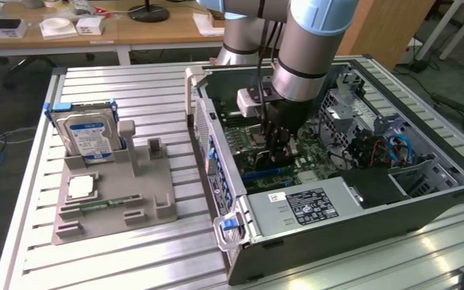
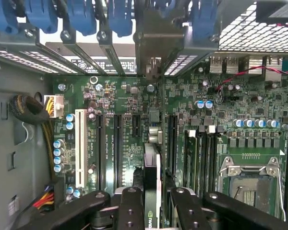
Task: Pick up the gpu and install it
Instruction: 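Insert the gpu into the slot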
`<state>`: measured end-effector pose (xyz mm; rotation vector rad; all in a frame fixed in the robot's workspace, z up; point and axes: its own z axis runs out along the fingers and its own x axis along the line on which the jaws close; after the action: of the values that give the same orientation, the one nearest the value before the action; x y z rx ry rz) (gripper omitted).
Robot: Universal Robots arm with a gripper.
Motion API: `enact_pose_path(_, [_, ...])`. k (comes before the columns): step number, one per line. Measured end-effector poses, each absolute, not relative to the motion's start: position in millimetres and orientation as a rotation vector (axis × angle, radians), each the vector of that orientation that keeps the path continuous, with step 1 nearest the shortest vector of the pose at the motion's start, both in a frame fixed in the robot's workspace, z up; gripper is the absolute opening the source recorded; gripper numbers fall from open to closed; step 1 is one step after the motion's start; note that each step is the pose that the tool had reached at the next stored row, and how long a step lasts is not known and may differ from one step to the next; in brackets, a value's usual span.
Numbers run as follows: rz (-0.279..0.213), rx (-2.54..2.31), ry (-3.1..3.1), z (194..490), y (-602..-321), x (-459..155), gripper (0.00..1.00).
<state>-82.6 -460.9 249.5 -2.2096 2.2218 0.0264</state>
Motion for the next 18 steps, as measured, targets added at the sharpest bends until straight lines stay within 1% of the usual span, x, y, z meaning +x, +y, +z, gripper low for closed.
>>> enact_pose_path(7, [0.026,-2.210,2.222,241.8,-461.0,-82.6,0.26])
enact_pose_path(18, [0.026,-2.210,2.222,241.7,-458.1,-82.6,0.26])
